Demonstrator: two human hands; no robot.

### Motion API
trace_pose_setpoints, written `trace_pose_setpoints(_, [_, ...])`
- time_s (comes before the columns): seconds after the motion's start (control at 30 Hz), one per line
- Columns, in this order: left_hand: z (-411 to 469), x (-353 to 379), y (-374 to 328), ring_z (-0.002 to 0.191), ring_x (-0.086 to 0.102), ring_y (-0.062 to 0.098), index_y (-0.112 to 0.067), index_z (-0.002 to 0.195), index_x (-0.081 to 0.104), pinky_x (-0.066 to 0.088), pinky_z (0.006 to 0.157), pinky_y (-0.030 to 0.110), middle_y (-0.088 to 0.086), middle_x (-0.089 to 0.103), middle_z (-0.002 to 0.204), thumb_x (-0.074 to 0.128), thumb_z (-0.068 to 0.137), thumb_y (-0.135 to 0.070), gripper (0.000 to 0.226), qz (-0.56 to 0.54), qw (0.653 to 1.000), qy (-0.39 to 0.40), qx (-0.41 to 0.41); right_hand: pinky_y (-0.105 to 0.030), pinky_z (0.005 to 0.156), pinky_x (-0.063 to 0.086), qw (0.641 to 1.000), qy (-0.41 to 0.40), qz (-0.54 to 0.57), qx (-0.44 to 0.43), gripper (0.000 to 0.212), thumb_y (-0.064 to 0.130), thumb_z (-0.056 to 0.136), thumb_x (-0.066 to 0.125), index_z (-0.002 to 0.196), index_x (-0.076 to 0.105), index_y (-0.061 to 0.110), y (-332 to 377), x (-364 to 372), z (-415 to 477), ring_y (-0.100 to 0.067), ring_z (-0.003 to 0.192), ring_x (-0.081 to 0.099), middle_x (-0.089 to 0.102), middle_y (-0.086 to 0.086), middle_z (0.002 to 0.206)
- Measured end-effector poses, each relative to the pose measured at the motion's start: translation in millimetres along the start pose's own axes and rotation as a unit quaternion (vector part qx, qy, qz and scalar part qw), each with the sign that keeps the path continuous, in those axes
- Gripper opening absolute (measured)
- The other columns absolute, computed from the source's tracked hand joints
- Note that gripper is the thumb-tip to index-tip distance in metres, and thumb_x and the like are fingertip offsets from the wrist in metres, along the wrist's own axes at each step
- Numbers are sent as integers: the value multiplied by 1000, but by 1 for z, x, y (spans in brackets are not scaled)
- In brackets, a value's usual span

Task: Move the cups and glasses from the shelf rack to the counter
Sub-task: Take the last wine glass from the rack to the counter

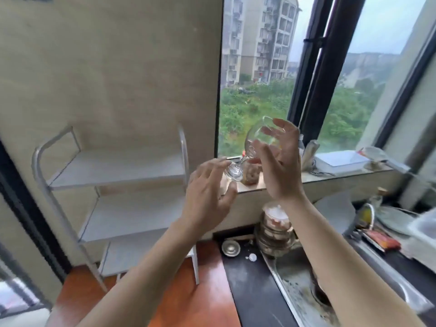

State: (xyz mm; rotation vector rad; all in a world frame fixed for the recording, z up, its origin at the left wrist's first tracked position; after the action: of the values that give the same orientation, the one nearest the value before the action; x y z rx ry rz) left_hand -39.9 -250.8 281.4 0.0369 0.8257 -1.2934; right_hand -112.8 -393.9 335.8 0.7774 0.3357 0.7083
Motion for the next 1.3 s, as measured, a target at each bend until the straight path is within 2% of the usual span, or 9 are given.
trace_pose_setpoints(0.1, [-15,60,-33,122,54,26,-13,129,58,40,102,41,5,61,132,63,87,-26,44,-65,996,46,34,-60,89,56,997,-57,-37,45,42,40,87,67,123,46,37,-21,-69,-24,-16,110,68,61,-2,127])
trace_pose_setpoints(0.23, [-35,128,-89,122,52,22,-15,131,54,40,102,38,3,60,130,62,90,-30,44,-147,981,119,50,-60,84,56,984,-130,-34,115,52,37,82,64,127,43,20,-43,-163,-56,-33,104,68,65,-9,117])
trace_pose_setpoints(0.33, [-46,162,-147,126,50,22,-13,135,51,38,106,38,5,58,134,63,92,-31,48,-162,970,159,86,-36,65,59,971,-191,-1,142,37,25,85,60,119,44,22,-46,-237,-79,-17,88,71,66,-1,106])
trace_pose_setpoints(0.5, [-61,212,-239,131,46,25,-10,141,46,36,107,38,10,55,140,58,94,-39,56,-134,963,202,117,-27,66,58,954,-262,-23,140,35,30,85,60,117,45,27,-28,-364,-121,-7,89,71,64,1,109])
trace_pose_setpoints(0.67, [-87,272,-352,124,51,33,-7,134,52,39,102,41,13,58,134,62,94,-32,48,-123,954,229,149,-43,76,61,938,-312,-66,139,38,42,81,61,115,45,37,-6,-501,-177,-6,95,68,65,14,107])
trace_pose_setpoints(0.73, [-102,299,-398,126,51,33,-9,134,52,39,103,42,12,57,136,59,94,-35,48,-123,948,243,164,-47,82,61,930,-327,-96,137,37,38,84,62,117,45,37,4,-552,-198,-8,103,66,61,8,116])
trace_pose_setpoints(0.87, [-135,356,-499,132,46,30,-8,139,49,37,108,43,10,52,142,46,95,-47,59,-134,930,282,193,-41,81,62,912,-362,-136,137,37,36,84,66,112,43,44,28,-656,-240,2,100,64,57,0,127])
trace_pose_setpoints(1.07, [-174,428,-620,136,39,24,-18,144,43,35,108,41,4,41,152,45,100,-47,53,-162,892,331,261,-56,90,57,870,-429,-202,135,45,33,84,64,124,43,35,50,-779,-294,-20,110,65,58,-1,128])
trace_pose_setpoints(1.3, [-194,542,-746,148,23,22,-23,152,33,24,119,43,1,25,163,27,98,-59,65,-209,842,387,312,-23,90,50,792,-492,-324,159,77,52,78,61,145,34,28,44,-903,-348,2,111,60,57,15,121])
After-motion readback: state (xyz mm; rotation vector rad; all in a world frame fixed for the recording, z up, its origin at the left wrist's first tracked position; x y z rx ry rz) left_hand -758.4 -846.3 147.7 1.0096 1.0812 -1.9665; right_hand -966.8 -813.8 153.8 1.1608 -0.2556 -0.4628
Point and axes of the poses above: each hand's wrist, its own z-axis towards the middle knuckle, its own x-axis out of the palm, y = z × x, the point moved 8 cm from there along z, towards the middle knuckle
